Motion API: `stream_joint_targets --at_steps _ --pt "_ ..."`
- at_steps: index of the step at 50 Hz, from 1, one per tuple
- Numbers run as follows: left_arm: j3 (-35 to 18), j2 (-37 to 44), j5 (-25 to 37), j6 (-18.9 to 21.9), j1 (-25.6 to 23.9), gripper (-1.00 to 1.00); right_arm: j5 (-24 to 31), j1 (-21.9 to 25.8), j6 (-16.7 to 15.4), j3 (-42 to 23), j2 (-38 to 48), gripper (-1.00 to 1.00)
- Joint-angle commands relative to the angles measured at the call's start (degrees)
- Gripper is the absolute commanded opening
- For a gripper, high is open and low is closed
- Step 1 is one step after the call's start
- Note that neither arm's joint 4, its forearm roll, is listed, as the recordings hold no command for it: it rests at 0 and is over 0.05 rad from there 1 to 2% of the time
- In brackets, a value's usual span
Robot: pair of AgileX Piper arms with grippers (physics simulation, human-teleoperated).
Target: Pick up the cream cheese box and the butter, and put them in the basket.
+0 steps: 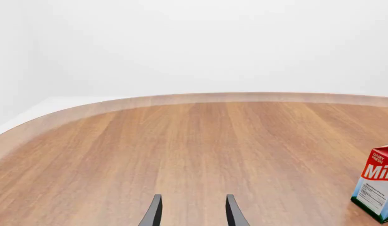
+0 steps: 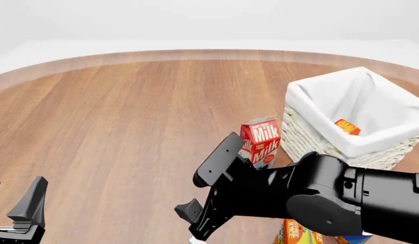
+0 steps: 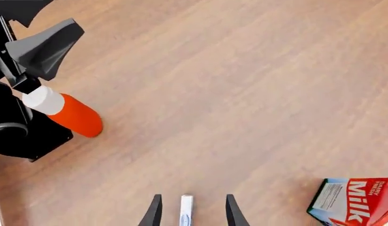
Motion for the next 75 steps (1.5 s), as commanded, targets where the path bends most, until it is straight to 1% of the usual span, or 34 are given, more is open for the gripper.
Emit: stream_joint_targets --at_steps 1,3,4,6,9,10,12,15,19,27,38,41,43,59,60,75 --pt "0.00 0.00 0.00 0.00 0.00 1.00 -1.41 0.05 1.72 2.04 1.49 1.00" --pt "0.00 0.00 0.00 0.00 0.00 1.00 -1.82 0.36 1.66 2.57 1.94 1.00" --pt "0.00 0.00 0.00 0.00 0.00 1.00 -0.35 0.17 1.65 1.92 1.13 1.00" --pt "0.00 0.00 0.00 0.00 0.00 1.00 0.45 -0.05 1.64 1.77 0.51 1.00" --pt "0.00 0.00 0.00 0.00 0.00 1.00 -0.27 -0.24 1.77 2.72 0.75 1.00" --pt "0.00 0.00 0.00 0.00 0.00 1.00 -1.56 0.00 1.98 3.56 1.42 1.00" --pt "0.00 0.00 0.00 0.00 0.00 1.00 -2.47 0.05 2.40 4.14 1.86 1.00" --pt "0.00 0.00 0.00 0.00 0.00 1.00 -1.14 0.19 2.81 3.59 1.34 1.00" --pt "0.00 0.00 0.00 0.00 0.00 1.00 -3.00 0.26 3.05 4.68 2.70 1.00" --pt "0.00 0.00 0.00 0.00 0.00 1.00 -2.79 0.98 3.72 3.65 4.05 1.00" --pt "0.00 0.00 0.00 0.00 0.00 1.00 -3.74 0.30 4.00 5.13 4.66 1.00" --pt "0.00 0.00 0.00 0.00 0.00 1.00 -5.31 0.70 4.51 5.84 5.84 1.00" --pt "0.00 0.00 0.00 0.00 0.00 1.00 -4.68 0.79 4.87 5.41 5.75 1.00" --pt "0.00 0.00 0.00 0.00 0.00 1.00 -6.48 1.64 6.11 6.00 8.13 1.00" --pt "0.00 0.00 0.00 0.00 0.00 1.00 -6.74 2.21 6.76 5.80 8.77 1.00" --pt "0.00 0.00 0.00 0.00 0.00 1.00 -7.22 1.86 6.53 6.42 9.63 1.00"
